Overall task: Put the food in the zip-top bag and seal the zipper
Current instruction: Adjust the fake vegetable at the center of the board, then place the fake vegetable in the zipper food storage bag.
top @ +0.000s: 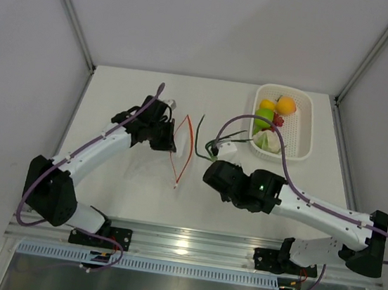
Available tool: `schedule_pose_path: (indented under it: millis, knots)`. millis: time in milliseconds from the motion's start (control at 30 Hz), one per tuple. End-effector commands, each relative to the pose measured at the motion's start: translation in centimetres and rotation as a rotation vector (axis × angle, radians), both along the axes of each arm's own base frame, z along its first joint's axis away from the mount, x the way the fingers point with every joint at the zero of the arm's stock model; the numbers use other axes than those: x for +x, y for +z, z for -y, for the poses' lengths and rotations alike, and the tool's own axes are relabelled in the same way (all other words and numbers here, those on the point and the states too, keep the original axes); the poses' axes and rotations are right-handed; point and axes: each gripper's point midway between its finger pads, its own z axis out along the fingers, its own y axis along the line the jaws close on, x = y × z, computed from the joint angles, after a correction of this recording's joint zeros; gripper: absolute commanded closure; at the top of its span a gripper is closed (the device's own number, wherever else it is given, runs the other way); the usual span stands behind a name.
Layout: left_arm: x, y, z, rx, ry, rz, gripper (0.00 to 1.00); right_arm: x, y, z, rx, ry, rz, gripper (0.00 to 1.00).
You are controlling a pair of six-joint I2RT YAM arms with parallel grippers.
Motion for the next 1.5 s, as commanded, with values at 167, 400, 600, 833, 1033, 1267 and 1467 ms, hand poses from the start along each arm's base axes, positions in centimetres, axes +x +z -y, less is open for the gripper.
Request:
schedule_pose_path:
  millis: [167, 400, 600, 833, 1033, 1267, 1467]
  knots:
    - [2.1, -0.1, 1.6, 0.03, -0.002, 0.005, 0.99, -0.6, 1.3, 1.9, -0.221, 0.005, 0.085, 1.0]
    - [1.8, 0.2, 2.8, 0.032, -0.022, -0.002, 0.99, -0.5, -0.5, 0.3, -0.344, 0.075, 0.065, 1.0]
    - [1.4, -0.1, 3.3, 0.038, -0.033, -0.014, 0.99, 0.0, -0.8, -2.1, -0.355, 0.128, 0.062, 1.0]
    - [1.2, -0.2, 4.1, 0.031, -0.047, -0.027, 0.99, 0.0, -1.2, -4.0, -0.406, 0.188, 0.068, 1.0]
    - [1.1, -0.3, 4.7, 0.032, -0.063, -0.047, 0.99, 0.1, -1.1, -4.4, -0.472, 0.224, 0.093, 1.0]
    - [0.2, -0.5, 5.5, 0.002, -0.113, -0.084, 0.99, 0.6, -1.8, -4.9, -0.53, 0.301, 0.116, 1.0]
    - [-0.7, -0.2, 5.5, -0.004, -0.15, -0.103, 0.99, 0.8, -2.9, -5.3, -0.604, 0.428, 0.157, 1.0]
